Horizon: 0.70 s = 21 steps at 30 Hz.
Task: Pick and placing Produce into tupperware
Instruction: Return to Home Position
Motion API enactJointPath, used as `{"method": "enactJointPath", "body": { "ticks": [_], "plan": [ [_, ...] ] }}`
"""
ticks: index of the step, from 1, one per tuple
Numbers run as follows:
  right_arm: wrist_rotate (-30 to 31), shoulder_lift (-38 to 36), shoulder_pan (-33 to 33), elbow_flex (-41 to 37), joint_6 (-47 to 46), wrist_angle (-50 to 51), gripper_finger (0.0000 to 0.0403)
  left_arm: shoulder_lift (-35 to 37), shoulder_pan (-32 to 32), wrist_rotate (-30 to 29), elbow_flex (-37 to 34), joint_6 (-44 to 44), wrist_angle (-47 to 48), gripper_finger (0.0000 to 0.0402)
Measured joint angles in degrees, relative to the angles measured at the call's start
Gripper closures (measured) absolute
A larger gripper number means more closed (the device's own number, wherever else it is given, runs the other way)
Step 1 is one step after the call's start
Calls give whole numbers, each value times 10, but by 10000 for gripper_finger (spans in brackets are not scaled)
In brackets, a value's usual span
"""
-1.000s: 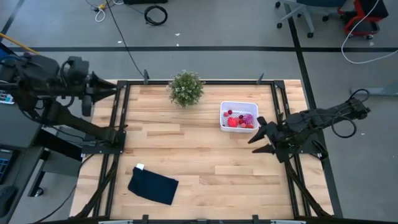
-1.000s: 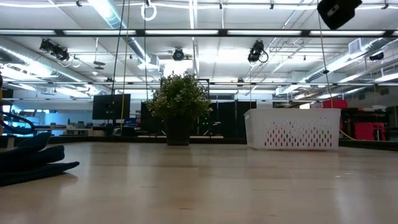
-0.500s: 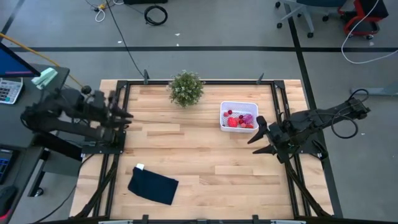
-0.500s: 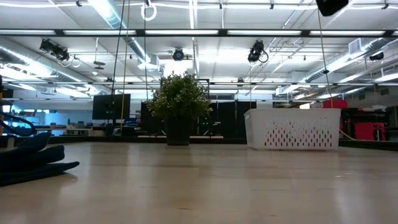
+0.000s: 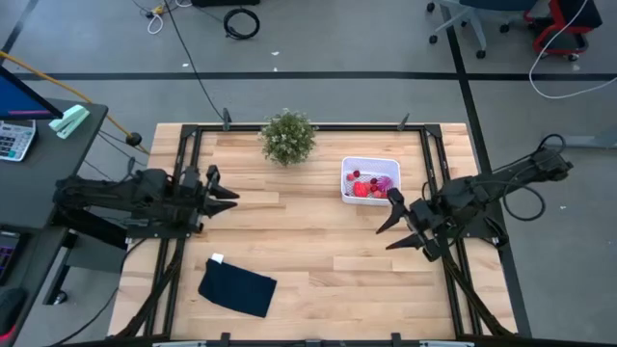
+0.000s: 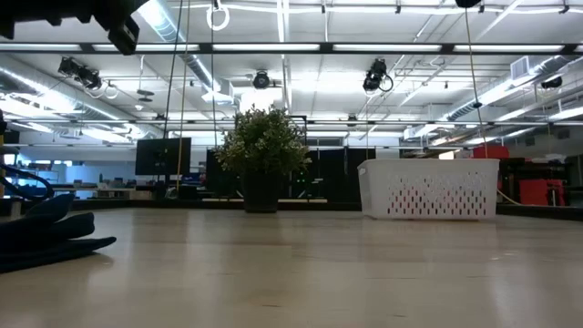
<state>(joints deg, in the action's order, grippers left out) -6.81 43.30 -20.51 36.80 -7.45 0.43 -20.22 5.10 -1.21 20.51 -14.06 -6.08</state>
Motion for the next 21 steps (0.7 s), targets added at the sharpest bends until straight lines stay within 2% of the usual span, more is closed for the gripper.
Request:
{"method": "enactJointPath", "body": {
  "ticks": [5, 10, 13, 17, 21],
  "plan": [
    [23, 4, 2, 0, 34, -5, 199, 0, 0, 0, -23, -5, -29, 294],
    [39, -22, 6, -12, 29, -2, 199, 0, 0, 0, -23, -6, -29, 294],
    [40, -51, 7, -54, 25, -17, 199, 0, 0, 0, -23, -20, -25, 294],
    [40, -97, 14, -128, -16, -99, 199, 0, 0, 0, -23, -30, -19, 294],
    [40, -132, 14, -177, -39, -107, 199, 0, 0, 0, -23, -17, -22, 294]
  ]
}}
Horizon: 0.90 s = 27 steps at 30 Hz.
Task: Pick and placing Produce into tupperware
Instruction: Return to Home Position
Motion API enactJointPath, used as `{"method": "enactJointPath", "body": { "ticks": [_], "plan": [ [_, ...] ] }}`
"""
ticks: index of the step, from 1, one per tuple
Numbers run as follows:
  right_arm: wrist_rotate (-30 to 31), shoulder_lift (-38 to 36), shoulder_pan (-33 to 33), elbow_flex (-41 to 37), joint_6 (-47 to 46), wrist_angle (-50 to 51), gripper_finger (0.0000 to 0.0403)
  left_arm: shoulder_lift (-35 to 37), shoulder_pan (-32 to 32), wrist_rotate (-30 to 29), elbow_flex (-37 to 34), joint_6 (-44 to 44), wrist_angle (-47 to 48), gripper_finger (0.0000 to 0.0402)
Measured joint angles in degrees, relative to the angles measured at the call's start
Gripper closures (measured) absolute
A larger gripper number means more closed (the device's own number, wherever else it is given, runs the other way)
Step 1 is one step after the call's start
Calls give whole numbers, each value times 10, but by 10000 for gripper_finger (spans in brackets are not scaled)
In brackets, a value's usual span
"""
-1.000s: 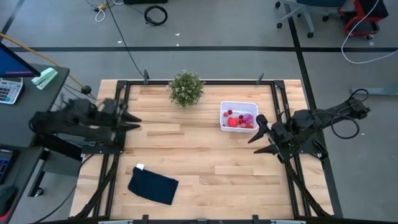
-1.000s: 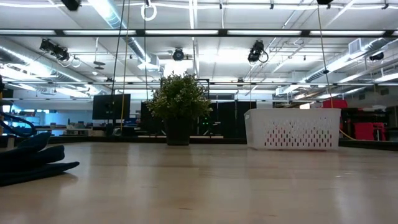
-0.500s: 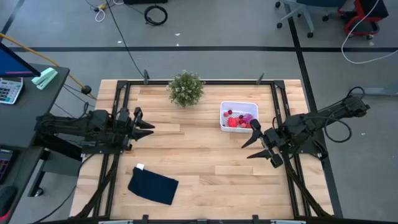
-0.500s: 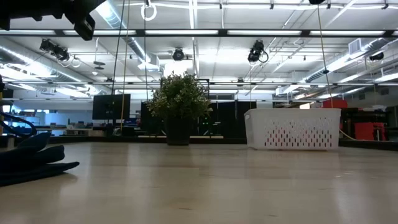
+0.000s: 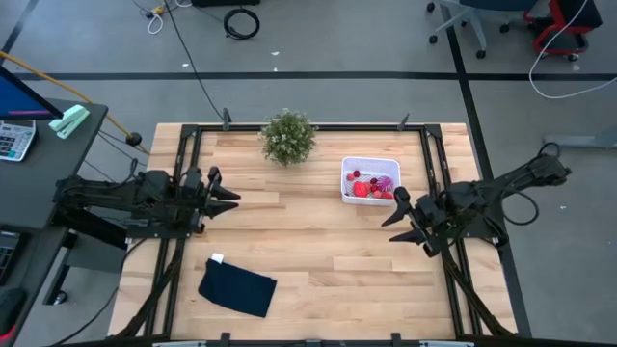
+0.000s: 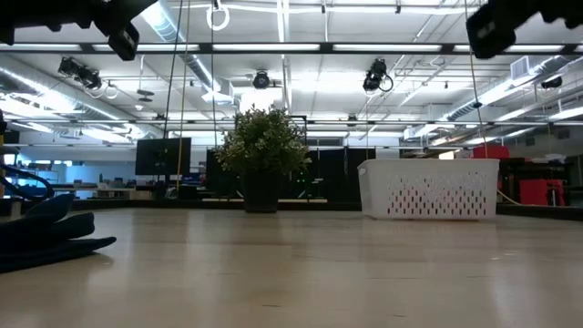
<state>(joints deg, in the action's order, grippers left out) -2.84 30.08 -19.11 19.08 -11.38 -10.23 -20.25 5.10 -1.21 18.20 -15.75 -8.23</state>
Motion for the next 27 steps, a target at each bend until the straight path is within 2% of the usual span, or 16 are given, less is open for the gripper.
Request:
{"method": "enactJointPath", "body": {
  "ticks": [3, 11, 19, 27],
  "plan": [
    [10, -13, 0, -40, -20, -36, 199, 0, 0, 0, 0, 27, -1, 294],
    [39, -22, 0, -126, -8, -142, 199, 0, 0, 0, 0, 14, 0, 294],
    [59, -85, 0, -159, 13, -150, 199, 0, 0, 0, 0, 14, 5, 294],
    [58, -149, 0, -167, 20, -106, 199, 0, 0, 0, 0, 18, 15, 294]
  ]
}}
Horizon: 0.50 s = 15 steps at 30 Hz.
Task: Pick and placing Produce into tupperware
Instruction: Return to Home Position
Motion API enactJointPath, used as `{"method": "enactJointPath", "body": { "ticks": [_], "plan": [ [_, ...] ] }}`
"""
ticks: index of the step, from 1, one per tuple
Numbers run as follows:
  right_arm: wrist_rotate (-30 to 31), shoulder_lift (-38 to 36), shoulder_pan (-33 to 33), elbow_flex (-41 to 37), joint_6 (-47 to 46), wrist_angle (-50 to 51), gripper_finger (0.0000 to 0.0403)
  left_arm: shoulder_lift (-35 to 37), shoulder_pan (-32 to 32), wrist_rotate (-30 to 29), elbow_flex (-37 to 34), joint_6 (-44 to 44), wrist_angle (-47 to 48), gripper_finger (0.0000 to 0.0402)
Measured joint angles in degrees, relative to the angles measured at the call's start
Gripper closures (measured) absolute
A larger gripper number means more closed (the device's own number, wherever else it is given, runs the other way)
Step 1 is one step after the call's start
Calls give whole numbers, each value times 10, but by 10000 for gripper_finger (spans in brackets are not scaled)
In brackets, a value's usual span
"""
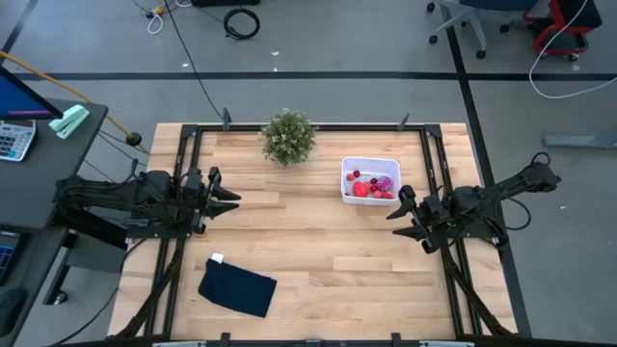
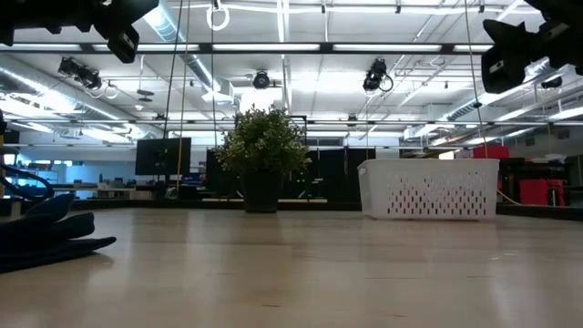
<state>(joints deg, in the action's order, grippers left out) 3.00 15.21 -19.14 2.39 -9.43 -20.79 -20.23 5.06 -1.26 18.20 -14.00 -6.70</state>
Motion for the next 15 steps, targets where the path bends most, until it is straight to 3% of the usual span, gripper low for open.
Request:
{"method": "enactJointPath", "body": {
  "ticks": [7, 15],
  "plan": [
    [1, -50, 0, 0, 19, 42, 199, 0, 0, 0, 0, 3, 0, 294],
    [44, -94, 0, 0, 22, 91, 199, 0, 0, 0, 0, 3, 1, 294]
  ]
}}
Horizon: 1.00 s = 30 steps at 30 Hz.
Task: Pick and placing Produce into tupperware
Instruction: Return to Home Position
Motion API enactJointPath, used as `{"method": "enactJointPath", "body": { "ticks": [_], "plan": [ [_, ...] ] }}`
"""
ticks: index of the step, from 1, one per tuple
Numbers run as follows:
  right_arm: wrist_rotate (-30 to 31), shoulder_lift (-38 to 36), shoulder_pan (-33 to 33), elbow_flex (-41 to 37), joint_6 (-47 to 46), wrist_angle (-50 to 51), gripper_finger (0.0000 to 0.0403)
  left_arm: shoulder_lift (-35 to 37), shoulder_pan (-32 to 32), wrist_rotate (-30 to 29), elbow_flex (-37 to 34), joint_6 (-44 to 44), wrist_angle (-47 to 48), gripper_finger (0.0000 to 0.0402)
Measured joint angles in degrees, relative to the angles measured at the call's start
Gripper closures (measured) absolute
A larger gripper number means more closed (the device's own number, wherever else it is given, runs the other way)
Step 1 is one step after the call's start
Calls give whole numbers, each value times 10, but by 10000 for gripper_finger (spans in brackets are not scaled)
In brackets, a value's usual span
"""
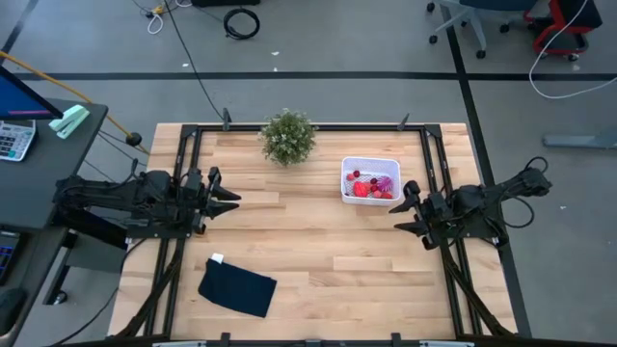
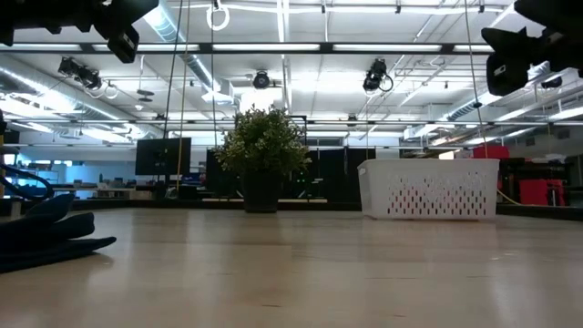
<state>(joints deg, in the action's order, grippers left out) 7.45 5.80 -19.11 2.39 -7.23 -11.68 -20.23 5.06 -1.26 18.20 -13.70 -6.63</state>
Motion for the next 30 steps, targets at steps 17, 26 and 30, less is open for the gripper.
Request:
{"method": "enactJointPath", "body": {
  "ticks": [17, 26, 30],
  "plan": [
    [-44, -3, 0, 0, -8, 14, 199, 0, 0, 0, 0, 9, 0, 294],
    [-49, 1, 0, -18, 6, -15, 199, 0, 0, 0, 0, 15, 0, 294],
    [-49, 2, 0, -18, 5, -24, 199, -9, 0, -1, -11, 29, -26, 294]
  ]
}}
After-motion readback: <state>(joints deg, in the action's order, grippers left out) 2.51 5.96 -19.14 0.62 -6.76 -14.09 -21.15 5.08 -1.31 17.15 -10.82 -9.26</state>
